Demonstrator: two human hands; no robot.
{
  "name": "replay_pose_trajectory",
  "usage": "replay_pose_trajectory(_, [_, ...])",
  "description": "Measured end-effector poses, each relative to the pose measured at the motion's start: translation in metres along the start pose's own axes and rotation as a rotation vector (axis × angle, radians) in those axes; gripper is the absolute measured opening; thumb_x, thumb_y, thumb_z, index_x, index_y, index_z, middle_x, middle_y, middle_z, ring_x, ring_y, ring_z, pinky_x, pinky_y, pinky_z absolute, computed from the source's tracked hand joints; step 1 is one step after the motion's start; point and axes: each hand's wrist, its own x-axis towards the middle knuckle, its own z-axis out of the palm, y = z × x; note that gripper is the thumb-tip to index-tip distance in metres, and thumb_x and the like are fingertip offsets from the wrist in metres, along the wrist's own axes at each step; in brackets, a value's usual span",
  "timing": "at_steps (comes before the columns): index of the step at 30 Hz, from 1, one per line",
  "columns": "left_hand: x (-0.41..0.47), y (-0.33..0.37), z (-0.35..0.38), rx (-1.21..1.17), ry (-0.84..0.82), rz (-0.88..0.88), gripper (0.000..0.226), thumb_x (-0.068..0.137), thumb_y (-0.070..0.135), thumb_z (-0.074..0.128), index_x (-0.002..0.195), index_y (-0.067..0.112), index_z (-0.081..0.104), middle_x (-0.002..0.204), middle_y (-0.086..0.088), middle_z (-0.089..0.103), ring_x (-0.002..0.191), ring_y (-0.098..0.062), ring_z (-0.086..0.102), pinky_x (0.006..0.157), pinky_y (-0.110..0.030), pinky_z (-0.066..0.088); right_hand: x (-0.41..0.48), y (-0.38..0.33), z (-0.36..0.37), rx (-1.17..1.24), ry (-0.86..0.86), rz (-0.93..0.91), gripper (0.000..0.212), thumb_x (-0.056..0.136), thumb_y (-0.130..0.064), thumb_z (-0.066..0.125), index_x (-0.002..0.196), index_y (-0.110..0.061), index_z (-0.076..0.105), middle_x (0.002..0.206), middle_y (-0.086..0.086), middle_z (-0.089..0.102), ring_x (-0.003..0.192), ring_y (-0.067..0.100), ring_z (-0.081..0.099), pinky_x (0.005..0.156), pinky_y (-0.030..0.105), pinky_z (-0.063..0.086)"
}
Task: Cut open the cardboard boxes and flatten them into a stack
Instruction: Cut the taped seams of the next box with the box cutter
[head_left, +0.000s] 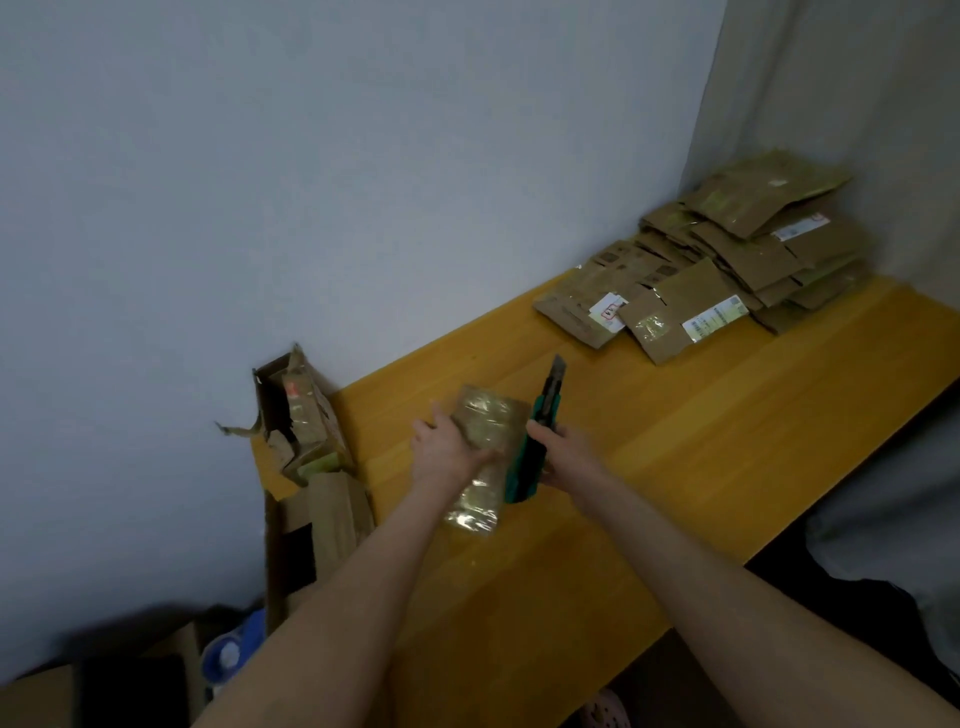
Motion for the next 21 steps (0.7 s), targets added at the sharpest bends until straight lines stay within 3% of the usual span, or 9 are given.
replay_pose_trajectory(5, [-0.004, -0.020, -0.007, -0.216, 0.073, -0.054, 0.066, 0.086, 0.038, 0.069, 0.139, 0.015, 0.037, 0.134, -0.012, 0.037, 0.117, -0.029, 0.049, 0.097, -0.037, 0.047, 0.006, -0.007, 0.029, -0.005, -0.028, -0.014, 0.040, 0.101, -0.030, 0.046, 0.137, -0.013, 0.041, 0.123, 0.006, 0.055, 0.110, 0.024, 0.054, 0.093, 0.041, 0.049])
replay_pose_trajectory(7, [-0.004, -0.027, -0.011, -0.319, 0.146, -0.069, 0.045, 0.088, 0.029, 0.067, 0.124, 0.013, 0.044, 0.128, -0.008, 0.046, 0.103, -0.020, 0.055, 0.079, -0.029, 0.050, 0.010, -0.009, 0.036, -0.072, -0.042, -0.052, 0.040, 0.101, -0.030, 0.044, 0.137, -0.013, 0.039, 0.126, 0.007, 0.053, 0.108, 0.023, 0.053, 0.090, 0.038, 0.047])
replay_pose_trajectory(9, [-0.006, -0.030, -0.013, -0.370, 0.271, -0.055, 0.030, 0.088, 0.026, 0.067, 0.107, 0.018, 0.045, 0.113, -0.006, 0.058, 0.081, -0.010, 0.055, 0.059, -0.021, 0.043, 0.014, -0.012, 0.042, -0.149, -0.053, -0.100, 0.038, 0.102, -0.031, 0.043, 0.134, -0.012, 0.039, 0.122, 0.007, 0.052, 0.103, 0.020, 0.051, 0.086, 0.035, 0.045])
replay_pose_trajectory(11, [-0.009, -0.029, -0.018, -0.345, 0.387, -0.023, 0.035, 0.087, 0.030, 0.068, 0.111, 0.021, 0.044, 0.114, -0.003, 0.060, 0.082, -0.012, 0.059, 0.056, -0.021, 0.041, 0.017, -0.015, 0.046, -0.211, -0.069, -0.158, 0.035, 0.102, -0.031, 0.043, 0.132, -0.013, 0.040, 0.114, 0.002, 0.051, 0.103, 0.019, 0.050, 0.083, 0.033, 0.043])
replay_pose_trajectory(14, [-0.005, -0.031, -0.024, -0.153, 0.359, 0.051, 0.072, 0.088, 0.039, 0.066, 0.147, 0.027, 0.026, 0.138, -0.006, 0.042, 0.103, -0.026, 0.062, 0.068, -0.030, 0.048, 0.023, -0.017, 0.049, -0.282, -0.071, -0.235, 0.032, 0.101, -0.031, 0.044, 0.129, -0.015, 0.043, 0.104, -0.004, 0.051, 0.104, 0.019, 0.052, 0.082, 0.031, 0.042])
replay_pose_trajectory(18, [0.001, -0.033, -0.027, -0.031, 0.348, 0.087, 0.058, 0.088, 0.034, 0.067, 0.138, 0.029, 0.038, 0.136, -0.008, 0.036, 0.090, -0.022, 0.058, 0.064, -0.025, 0.043, 0.027, -0.018, 0.052, -0.385, -0.051, -0.262, 0.029, 0.100, -0.029, 0.046, 0.124, -0.012, 0.048, 0.101, -0.002, 0.053, 0.095, 0.019, 0.053, 0.077, 0.032, 0.044])
replay_pose_trajectory(21, [0.004, -0.031, -0.028, -0.055, 0.355, 0.197, 0.050, 0.091, 0.025, 0.064, 0.135, 0.020, 0.043, 0.143, -0.005, 0.037, 0.106, -0.022, 0.057, 0.074, -0.027, 0.046, 0.024, -0.017, 0.049, -0.475, 0.062, -0.301, 0.020, 0.098, -0.036, 0.051, 0.098, -0.016, 0.052, 0.084, -0.004, 0.055, 0.079, 0.018, 0.057, 0.063, 0.030, 0.046])
